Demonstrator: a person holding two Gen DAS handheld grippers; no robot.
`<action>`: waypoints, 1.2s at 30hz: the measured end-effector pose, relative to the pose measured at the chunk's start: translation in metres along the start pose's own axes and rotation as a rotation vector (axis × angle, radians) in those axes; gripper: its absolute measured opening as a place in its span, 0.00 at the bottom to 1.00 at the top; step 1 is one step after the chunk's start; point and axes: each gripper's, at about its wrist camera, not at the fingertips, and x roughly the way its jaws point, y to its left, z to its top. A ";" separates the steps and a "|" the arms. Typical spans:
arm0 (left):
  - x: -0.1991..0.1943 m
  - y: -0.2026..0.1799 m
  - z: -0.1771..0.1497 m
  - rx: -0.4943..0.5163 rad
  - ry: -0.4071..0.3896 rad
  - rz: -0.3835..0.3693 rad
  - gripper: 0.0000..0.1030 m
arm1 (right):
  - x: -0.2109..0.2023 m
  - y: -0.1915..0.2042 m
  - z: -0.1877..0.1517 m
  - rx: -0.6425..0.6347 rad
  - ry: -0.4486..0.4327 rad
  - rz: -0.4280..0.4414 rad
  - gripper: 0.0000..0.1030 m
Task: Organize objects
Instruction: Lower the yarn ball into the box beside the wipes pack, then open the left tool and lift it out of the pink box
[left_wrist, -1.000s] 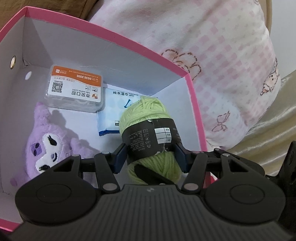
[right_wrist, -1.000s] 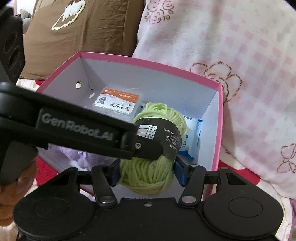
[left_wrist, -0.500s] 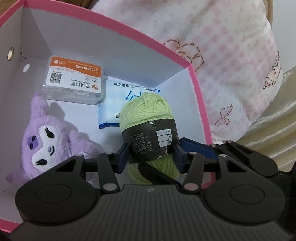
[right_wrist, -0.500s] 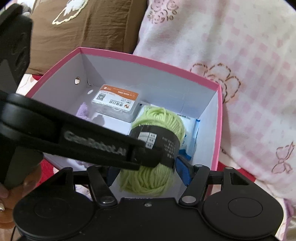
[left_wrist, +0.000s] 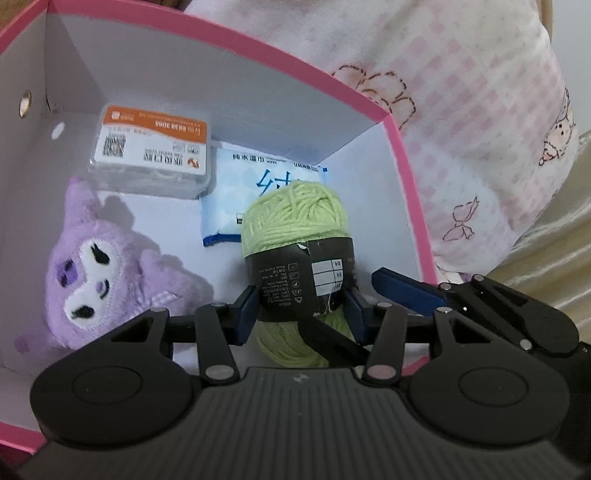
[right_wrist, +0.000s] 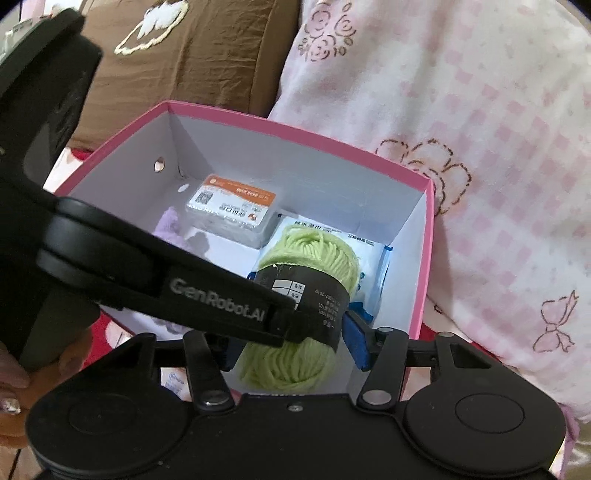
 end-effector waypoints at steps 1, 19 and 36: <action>0.001 0.000 -0.001 -0.010 0.000 -0.008 0.46 | 0.000 0.000 0.000 -0.005 -0.003 0.002 0.56; -0.017 -0.007 0.007 -0.001 -0.043 0.052 0.43 | -0.014 -0.010 -0.007 0.005 -0.043 0.052 0.52; 0.015 -0.018 0.005 -0.022 0.015 0.041 0.37 | -0.004 -0.024 -0.013 -0.010 -0.060 0.047 0.46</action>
